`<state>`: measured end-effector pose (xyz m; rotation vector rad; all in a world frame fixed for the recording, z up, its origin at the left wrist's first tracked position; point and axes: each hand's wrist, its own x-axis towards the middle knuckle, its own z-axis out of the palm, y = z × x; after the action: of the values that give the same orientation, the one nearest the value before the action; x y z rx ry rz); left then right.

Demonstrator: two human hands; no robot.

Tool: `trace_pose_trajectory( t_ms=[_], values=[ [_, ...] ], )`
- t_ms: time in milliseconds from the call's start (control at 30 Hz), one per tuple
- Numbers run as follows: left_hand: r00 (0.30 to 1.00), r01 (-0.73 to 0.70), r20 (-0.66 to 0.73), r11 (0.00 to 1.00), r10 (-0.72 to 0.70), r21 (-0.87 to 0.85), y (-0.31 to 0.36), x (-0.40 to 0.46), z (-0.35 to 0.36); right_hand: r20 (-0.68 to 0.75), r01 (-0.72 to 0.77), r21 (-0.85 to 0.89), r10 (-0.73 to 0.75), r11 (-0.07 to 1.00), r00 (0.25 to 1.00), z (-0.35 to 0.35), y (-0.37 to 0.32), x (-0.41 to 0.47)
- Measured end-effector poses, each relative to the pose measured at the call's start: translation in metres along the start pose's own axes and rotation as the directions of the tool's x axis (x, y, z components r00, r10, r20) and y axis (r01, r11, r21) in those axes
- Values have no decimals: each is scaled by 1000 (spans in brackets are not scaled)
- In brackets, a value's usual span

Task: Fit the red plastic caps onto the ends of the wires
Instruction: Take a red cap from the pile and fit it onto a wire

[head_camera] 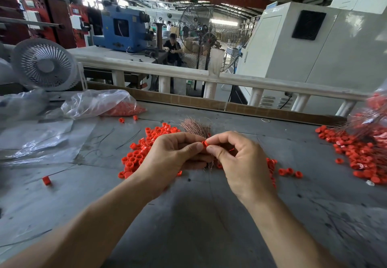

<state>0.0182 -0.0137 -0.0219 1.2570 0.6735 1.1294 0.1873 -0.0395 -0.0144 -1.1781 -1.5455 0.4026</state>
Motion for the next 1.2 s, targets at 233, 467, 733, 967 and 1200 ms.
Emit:
trace_pose_trajectory(
  t_ms=[233, 467, 733, 967, 1200],
  values=[
    [999, -34, -33, 999, 35, 32, 1, -1, 4, -19, 56, -50, -57, 997, 998, 2, 0, 0],
    [994, -68, -80, 993, 76, 96, 1, -3, 7, -46, 106, -107, -112, 989, 993, 5, -3, -1],
    [995, -19, -94, 999, 22, 33, 3, -2, 4, -19, 197, -154, -203, 968, 979, 5, -6, -3],
    [992, 104, -54, 978, -115, -180, 3, -1, 3, -47, 249, -381, -287, 891, 957, 16, -9, -7],
    [980, 185, -23, 944, -199, -274, 6, -2, 3, -68, 279, -493, -356, 824, 932, 17, -12, -7]
  ],
)
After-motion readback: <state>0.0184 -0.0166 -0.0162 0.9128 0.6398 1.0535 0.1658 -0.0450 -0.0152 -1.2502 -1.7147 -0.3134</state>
